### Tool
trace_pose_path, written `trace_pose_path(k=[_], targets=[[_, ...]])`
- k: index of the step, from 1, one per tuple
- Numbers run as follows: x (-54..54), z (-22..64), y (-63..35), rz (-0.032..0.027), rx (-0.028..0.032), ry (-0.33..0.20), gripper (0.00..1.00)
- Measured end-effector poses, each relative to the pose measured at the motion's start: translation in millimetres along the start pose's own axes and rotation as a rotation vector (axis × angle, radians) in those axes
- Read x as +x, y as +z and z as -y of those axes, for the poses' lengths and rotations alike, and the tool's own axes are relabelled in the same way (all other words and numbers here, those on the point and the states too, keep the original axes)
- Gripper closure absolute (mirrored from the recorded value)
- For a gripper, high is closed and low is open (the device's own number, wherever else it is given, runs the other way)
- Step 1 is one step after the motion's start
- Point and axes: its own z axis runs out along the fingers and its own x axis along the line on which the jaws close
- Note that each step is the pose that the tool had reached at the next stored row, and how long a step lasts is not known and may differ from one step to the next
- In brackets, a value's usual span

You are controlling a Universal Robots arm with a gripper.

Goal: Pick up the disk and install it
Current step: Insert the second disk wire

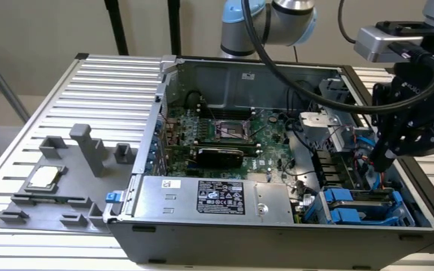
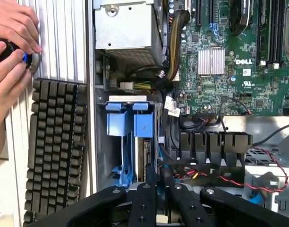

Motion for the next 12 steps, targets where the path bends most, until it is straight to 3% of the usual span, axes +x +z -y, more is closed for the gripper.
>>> trace_pose_path(k=[3, 6, 12], targets=[[3.3, -8.0, 0.6, 0.0024, 0.0100, 0.002, 1.00], [8.6, -12.2, 3.3, 0.0100, 0.0222, 0.004, 1.00], [21.5, -19.5, 10.2, 0.0274, 0.0405, 0.007, 1.00]])
